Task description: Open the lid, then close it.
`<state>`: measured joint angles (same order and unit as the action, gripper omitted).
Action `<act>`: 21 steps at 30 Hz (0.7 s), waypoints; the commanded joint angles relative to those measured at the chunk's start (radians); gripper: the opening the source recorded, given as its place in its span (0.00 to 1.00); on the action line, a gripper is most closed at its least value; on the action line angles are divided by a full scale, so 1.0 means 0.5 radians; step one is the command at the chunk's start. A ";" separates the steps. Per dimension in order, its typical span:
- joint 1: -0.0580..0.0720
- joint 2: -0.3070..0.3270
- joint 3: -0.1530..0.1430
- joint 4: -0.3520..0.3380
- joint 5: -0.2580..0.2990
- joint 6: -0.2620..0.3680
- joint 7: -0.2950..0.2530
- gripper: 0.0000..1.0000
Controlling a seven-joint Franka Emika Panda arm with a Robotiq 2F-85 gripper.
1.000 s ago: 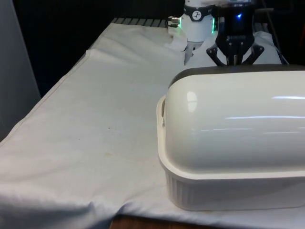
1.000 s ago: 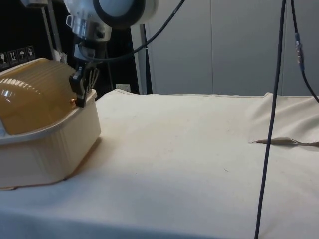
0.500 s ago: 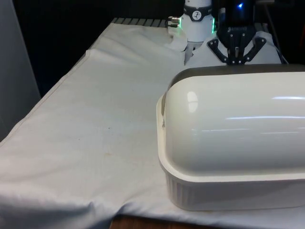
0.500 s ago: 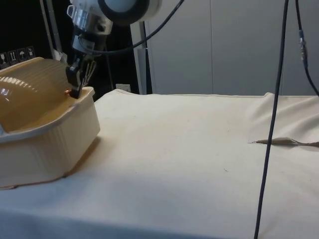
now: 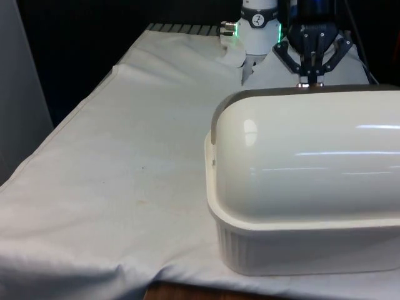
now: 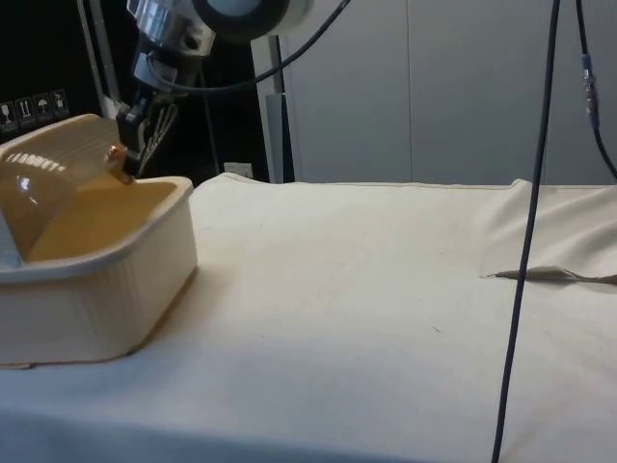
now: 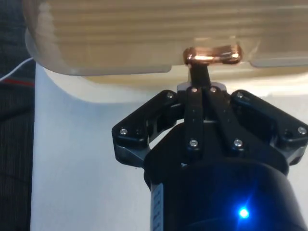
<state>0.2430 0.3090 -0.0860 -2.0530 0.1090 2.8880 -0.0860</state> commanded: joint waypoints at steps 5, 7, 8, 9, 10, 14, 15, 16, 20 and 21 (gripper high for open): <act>-0.004 -0.004 0.014 -0.012 0.012 0.096 -0.012 0.00; 0.000 0.000 0.000 -0.004 0.000 0.098 0.000 0.00; -0.004 0.000 0.014 -0.006 0.012 0.132 -0.012 0.00; -0.006 0.002 0.014 -0.004 0.012 0.144 -0.012 0.00; -0.006 0.004 0.016 0.000 0.014 0.154 -0.012 0.00; -0.010 0.022 0.020 0.034 0.018 0.188 -0.010 0.00; -0.012 0.026 0.020 0.044 0.020 0.190 -0.010 0.00; -0.002 0.014 0.000 0.026 0.000 0.168 0.000 0.00; -0.018 0.046 0.024 0.088 0.024 0.192 -0.008 0.00; -0.018 0.050 0.024 0.100 0.024 0.192 -0.008 0.00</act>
<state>0.2400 0.3300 -0.0860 -2.0090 0.1090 2.9730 -0.0840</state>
